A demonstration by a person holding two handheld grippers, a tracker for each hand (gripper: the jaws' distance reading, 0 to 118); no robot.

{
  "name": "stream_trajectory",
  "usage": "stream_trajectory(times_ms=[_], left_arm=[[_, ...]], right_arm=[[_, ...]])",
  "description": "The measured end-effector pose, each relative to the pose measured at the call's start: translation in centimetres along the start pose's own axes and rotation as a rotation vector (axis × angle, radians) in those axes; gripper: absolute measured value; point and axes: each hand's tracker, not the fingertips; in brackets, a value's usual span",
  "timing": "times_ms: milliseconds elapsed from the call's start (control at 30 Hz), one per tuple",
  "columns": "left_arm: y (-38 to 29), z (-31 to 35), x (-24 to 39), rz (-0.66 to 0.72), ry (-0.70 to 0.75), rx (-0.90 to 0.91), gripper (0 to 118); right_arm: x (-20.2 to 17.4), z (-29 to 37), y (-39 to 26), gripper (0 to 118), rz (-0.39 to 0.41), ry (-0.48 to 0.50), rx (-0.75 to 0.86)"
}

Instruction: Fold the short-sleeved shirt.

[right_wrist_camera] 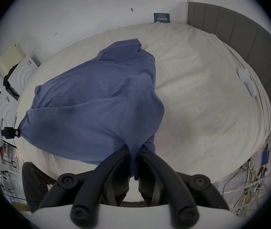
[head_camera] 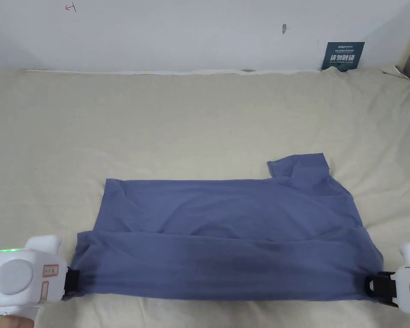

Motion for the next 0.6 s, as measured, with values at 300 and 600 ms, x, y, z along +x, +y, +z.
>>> stream_trajectory(times_ms=[300, 600], left_arm=[[-2.6, 2.8, 2.3, 0.021, 0.013, -0.015, 2], [2.7, 3.8, 0.0, 0.084, -0.06, 0.087, 112]], right_arm=[[0.3, 0.0, -1.9, 12, -0.01, -0.014, -0.005], [0.7, 3.8, 1.3, 114, -0.003, -0.04, 0.058]])
